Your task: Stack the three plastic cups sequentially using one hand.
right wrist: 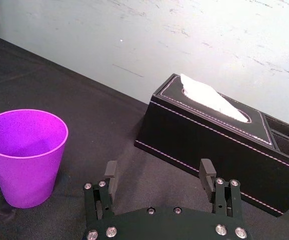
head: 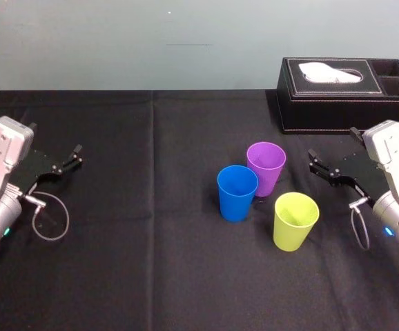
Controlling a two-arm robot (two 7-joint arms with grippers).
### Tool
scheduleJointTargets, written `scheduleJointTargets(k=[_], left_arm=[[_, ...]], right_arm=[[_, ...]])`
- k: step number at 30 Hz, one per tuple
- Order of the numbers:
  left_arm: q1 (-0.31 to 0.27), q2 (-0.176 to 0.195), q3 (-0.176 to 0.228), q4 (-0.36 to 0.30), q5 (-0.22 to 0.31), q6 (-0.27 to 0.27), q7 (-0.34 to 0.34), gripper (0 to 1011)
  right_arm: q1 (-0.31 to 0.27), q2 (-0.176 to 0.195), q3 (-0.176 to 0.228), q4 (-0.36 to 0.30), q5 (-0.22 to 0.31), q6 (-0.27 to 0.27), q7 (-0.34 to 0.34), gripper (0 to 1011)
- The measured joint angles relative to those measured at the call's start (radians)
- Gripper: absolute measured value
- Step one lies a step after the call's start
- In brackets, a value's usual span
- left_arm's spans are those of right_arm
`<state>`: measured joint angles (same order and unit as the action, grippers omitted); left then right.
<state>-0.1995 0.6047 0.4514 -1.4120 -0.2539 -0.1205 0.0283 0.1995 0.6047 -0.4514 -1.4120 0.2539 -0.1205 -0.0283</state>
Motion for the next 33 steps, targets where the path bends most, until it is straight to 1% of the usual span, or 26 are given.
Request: scheduleJointTargets(k=[33], left_arm=[[0.000, 0.000, 0.000, 0.000, 0.000, 0.000, 0.000, 1011]], right_arm=[[0.000, 0.000, 0.000, 0.000, 0.000, 0.000, 0.000, 1003]])
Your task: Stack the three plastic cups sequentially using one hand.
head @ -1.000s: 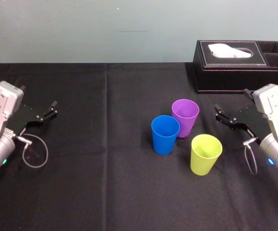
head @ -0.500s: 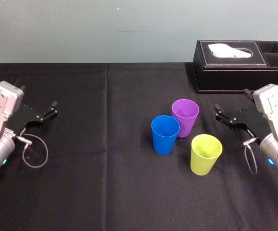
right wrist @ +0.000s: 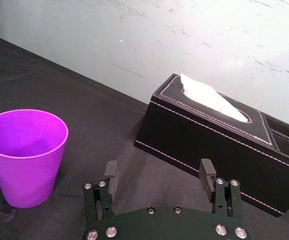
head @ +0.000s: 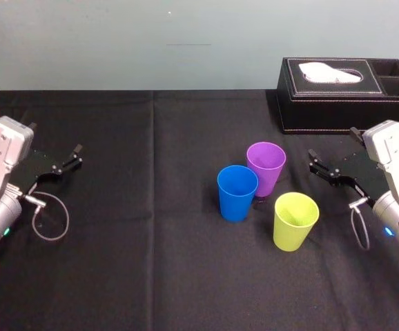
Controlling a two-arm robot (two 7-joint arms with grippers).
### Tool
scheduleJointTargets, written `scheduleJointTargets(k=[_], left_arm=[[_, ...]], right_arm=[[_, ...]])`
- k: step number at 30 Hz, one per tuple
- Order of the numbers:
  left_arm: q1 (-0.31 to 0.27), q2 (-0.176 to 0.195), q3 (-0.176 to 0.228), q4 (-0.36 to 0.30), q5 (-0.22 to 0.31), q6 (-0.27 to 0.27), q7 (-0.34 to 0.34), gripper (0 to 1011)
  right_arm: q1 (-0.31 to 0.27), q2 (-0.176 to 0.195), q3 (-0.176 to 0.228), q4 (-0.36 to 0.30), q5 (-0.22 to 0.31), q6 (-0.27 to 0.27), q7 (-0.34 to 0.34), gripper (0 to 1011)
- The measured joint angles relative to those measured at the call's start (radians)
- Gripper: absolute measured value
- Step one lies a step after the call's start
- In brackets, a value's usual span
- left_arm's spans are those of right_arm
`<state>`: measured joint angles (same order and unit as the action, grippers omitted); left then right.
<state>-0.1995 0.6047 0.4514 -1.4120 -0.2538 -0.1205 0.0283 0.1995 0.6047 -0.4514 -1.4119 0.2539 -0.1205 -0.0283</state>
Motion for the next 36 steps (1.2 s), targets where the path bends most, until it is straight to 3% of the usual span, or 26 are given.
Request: scheduleJointTargets(k=[11, 22, 29, 36], left_arm=[[0.000, 0.000, 0.000, 0.000, 0.000, 0.000, 0.000, 1011], [0.000, 0.000, 0.000, 0.000, 0.000, 0.000, 0.000, 1011], [0.000, 0.000, 0.000, 0.000, 0.000, 0.000, 0.000, 1012], [0.000, 0.000, 0.000, 0.000, 0.000, 0.000, 0.000, 1011]], right_arm=[[0.000, 0.000, 0.000, 0.000, 0.000, 0.000, 0.000, 1003], [-0.032, -0.014, 0.037, -0.025, 0.001, -0.019, 0.016, 1003], [-0.100, 0.010, 0.081, -0.079, 0.034, -0.001, 0.029, 1003], [-0.228, 0.072, 0.149, -0.173, 0.076, 0.005, 0.047, 1003]])
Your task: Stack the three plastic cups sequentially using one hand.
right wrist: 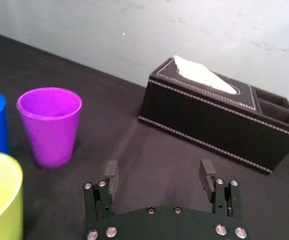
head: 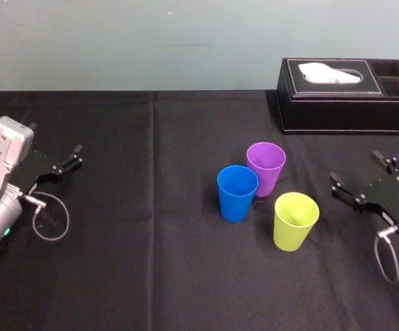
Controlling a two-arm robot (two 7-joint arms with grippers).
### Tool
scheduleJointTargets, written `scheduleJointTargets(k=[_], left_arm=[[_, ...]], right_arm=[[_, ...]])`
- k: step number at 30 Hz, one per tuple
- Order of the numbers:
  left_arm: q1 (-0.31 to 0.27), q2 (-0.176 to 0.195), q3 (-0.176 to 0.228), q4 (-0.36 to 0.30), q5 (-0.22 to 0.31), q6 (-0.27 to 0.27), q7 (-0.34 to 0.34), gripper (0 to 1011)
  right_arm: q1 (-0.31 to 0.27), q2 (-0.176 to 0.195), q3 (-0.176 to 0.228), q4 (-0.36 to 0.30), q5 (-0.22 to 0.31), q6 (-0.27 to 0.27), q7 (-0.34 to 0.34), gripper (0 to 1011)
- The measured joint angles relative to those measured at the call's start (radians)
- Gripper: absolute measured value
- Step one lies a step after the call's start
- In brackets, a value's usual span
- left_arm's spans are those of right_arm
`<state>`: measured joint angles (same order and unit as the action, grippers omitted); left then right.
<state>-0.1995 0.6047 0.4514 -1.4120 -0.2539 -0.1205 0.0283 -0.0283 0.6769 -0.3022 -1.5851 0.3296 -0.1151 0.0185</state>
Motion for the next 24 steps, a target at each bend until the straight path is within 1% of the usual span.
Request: scheduleJointTargets(k=[3, 5, 8, 9, 12, 14, 15, 16, 19, 20, 22, 24], left_arm=[[0.000, 0.000, 0.000, 0.000, 0.000, 0.000, 0.000, 1011], [0.000, 0.000, 0.000, 0.000, 0.000, 0.000, 0.000, 1011], [0.000, 0.000, 0.000, 0.000, 0.000, 0.000, 0.000, 1011], [0.000, 0.000, 0.000, 0.000, 0.000, 0.000, 0.000, 1011], [0.000, 0.000, 0.000, 0.000, 0.000, 0.000, 0.000, 1011], [0.000, 0.000, 0.000, 0.000, 0.000, 0.000, 0.000, 1011], [0.000, 0.000, 0.000, 0.000, 0.000, 0.000, 0.000, 1011], [0.000, 0.000, 0.000, 0.000, 0.000, 0.000, 0.000, 1011], [0.000, 0.000, 0.000, 0.000, 0.000, 0.000, 0.000, 1011], [0.000, 0.000, 0.000, 0.000, 0.000, 0.000, 0.000, 1011], [0.000, 0.000, 0.000, 0.000, 0.000, 0.000, 0.000, 1011], [0.000, 0.000, 0.000, 0.000, 0.000, 0.000, 0.000, 1011]], right_arm=[[-0.044, 0.022, 0.020, -0.029, 0.009, -0.005, 0.009, 1003], [-0.096, 0.047, 0.041, -0.060, 0.017, -0.015, 0.024, 1003], [-0.135, 0.064, 0.056, -0.080, 0.022, -0.027, 0.037, 1003], [-0.161, 0.075, 0.066, -0.091, 0.025, -0.036, 0.046, 1003], [-0.194, 0.087, 0.078, -0.105, 0.029, -0.049, 0.059, 1003], [-0.236, 0.101, 0.095, -0.123, 0.033, -0.064, 0.073, 1003], [-0.236, 0.101, 0.095, -0.123, 0.033, -0.064, 0.073, 1003], [-0.257, 0.107, 0.103, -0.131, 0.035, -0.072, 0.081, 1003], [-0.291, 0.114, 0.115, -0.146, 0.040, -0.092, 0.100, 1003], [-0.291, 0.114, 0.115, -0.146, 0.040, -0.092, 0.100, 1003], [-0.313, 0.114, 0.118, -0.155, 0.043, -0.110, 0.120, 1003], [-0.320, 0.111, 0.118, -0.157, 0.043, -0.121, 0.133, 1004]])
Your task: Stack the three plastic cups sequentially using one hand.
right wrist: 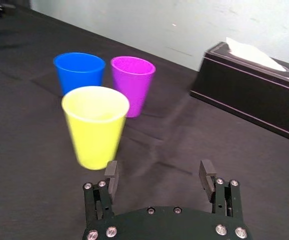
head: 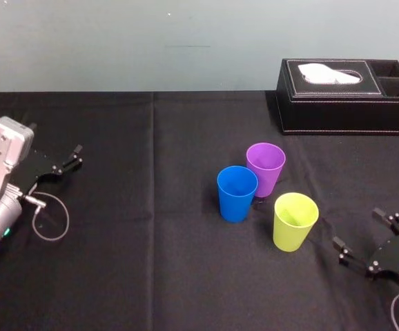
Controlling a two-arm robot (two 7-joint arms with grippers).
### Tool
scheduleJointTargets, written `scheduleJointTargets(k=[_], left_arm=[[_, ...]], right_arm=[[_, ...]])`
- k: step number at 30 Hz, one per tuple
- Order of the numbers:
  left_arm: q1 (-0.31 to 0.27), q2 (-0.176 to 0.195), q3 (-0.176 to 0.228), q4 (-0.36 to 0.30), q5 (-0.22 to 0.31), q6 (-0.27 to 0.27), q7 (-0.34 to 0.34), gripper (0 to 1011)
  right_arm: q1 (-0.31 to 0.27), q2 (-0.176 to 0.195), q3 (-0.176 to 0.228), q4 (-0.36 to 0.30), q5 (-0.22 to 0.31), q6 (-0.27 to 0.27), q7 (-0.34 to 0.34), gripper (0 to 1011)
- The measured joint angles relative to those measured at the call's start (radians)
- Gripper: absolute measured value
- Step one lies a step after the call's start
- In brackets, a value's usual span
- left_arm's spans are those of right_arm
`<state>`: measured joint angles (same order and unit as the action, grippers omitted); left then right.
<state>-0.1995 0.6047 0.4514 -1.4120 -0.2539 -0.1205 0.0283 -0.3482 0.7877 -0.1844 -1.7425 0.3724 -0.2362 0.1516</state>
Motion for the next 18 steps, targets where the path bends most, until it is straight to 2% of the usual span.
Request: scheduleJointTargets(k=[6, 18], left_arm=[[0.000, 0.000, 0.000, 0.000, 0.000, 0.000, 0.000, 1011], [0.000, 0.000, 0.000, 0.000, 0.000, 0.000, 0.000, 1011]], right_arm=[[0.000, -0.027, -0.017, 0.001, -0.001, -0.027, 0.041, 1003], [0.045, -0.096, -0.049, 0.025, -0.005, -0.029, 0.102, 1003]])
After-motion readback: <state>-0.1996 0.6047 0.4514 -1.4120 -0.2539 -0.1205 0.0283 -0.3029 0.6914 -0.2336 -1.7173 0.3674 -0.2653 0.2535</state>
